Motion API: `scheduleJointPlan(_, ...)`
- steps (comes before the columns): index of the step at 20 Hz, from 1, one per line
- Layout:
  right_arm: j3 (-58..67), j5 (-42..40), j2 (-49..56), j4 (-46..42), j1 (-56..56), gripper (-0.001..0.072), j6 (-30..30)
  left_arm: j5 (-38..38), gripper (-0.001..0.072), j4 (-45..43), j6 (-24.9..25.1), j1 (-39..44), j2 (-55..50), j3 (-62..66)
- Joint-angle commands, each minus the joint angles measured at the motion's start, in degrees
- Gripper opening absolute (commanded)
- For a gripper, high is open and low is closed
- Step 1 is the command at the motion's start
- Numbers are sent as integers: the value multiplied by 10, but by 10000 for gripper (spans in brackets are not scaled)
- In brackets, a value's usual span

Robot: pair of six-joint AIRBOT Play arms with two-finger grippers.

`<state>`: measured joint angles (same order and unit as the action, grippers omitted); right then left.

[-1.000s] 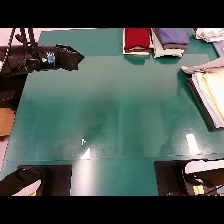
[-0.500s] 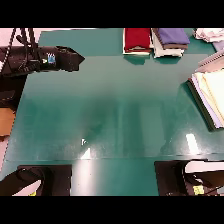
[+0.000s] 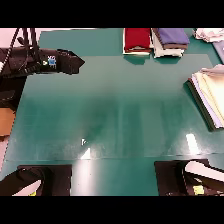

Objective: Fold the shirts.

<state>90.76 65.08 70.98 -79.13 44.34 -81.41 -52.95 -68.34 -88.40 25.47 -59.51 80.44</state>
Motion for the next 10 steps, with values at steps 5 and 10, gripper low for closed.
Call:
scheduleJointPlan(5,-222,28,-101,-6,127,322,46,-12,26,-2,5,0,0,0)
scheduleJointPlan(10,-235,24,-126,16,183,629,45,-10,26,-2,4,0,0,0)
